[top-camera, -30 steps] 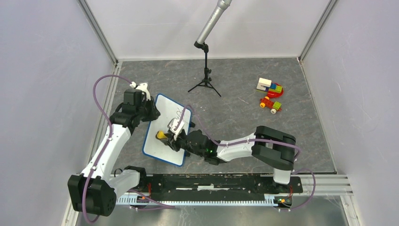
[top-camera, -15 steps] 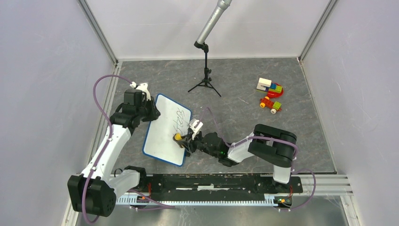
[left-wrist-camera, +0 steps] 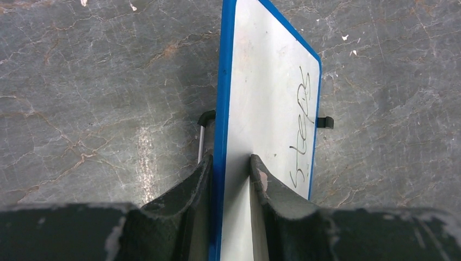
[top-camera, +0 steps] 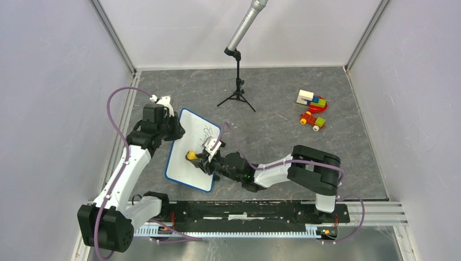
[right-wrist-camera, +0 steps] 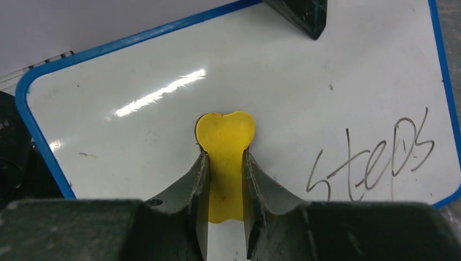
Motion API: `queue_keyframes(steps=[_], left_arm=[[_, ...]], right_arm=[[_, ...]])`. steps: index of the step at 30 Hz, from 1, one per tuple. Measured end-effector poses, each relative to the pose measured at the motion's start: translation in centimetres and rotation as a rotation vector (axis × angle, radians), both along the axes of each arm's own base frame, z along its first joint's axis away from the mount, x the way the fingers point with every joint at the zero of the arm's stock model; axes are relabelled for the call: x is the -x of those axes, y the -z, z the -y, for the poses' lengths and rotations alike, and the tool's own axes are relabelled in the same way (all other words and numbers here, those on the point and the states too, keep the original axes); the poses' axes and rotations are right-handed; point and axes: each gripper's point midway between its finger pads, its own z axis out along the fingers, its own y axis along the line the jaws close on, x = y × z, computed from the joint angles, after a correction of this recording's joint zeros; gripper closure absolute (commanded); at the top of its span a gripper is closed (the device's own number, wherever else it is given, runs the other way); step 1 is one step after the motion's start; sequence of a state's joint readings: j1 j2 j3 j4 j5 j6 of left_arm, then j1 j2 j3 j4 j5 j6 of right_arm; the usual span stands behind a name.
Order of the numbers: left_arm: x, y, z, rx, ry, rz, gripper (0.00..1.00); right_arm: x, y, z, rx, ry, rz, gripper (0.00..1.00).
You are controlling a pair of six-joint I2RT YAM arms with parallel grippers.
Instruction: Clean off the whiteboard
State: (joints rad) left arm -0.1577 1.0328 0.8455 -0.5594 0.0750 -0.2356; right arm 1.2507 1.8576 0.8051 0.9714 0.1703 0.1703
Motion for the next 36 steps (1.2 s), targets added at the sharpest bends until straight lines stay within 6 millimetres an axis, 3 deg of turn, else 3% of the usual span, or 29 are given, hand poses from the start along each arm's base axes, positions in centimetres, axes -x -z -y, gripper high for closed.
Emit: queue_keyframes(steps=[3, 5, 11, 15, 21, 27, 29, 33, 36], left_arm=[[0.0, 0.0, -0.1, -0.003, -0.002, 0.002, 0.98], [0.1, 0.0, -0.1, -0.004, -0.002, 0.000, 0.98], [0.1, 0.0, 0.0, -0.007, -0.001, 0.003, 0.98], [0.2, 0.1, 0.0, -0.009, -0.001, -0.003, 0.98], [0.2, 0.0, -0.1, -0.010, -0.004, 0.002, 0.98], [0.3, -0.1, 0.0, -0.011, -0.001, 0.002, 0.98], [0.3, -0.1, 0.0, -0.012, -0.002, 0.003, 0.98], [0.3, 0.1, -0.2, -0.018, -0.009, 0.004, 0.98], [0.3, 0.1, -0.1, -0.017, -0.007, 0.006, 0.98]], right_arm=[[0.3, -0.7, -0.8, -0.047, -0.013, 0.021, 0.84], [0.4, -0.3, -0.4, -0.076, -0.011, 0.024, 0.84], [1.5, 5.0, 4.7, -0.005, 0.028, -0.021, 0.84], [1.5, 5.0, 5.5, -0.019, 0.041, -0.015, 0.84], [0.8, 4.1, 3.9, -0.003, 0.036, 0.018, 0.84], [-0.4, -1.9, -1.3, -0.123, 0.002, 0.057, 0.84], [-0.8, -2.9, -2.4, -0.152, -0.008, 0.056, 0.84], [-1.4, -2.7, -2.5, -0.187, -0.015, 0.021, 0.84], [-1.6, -1.2, -0.9, -0.188, 0.000, -0.017, 0.84]])
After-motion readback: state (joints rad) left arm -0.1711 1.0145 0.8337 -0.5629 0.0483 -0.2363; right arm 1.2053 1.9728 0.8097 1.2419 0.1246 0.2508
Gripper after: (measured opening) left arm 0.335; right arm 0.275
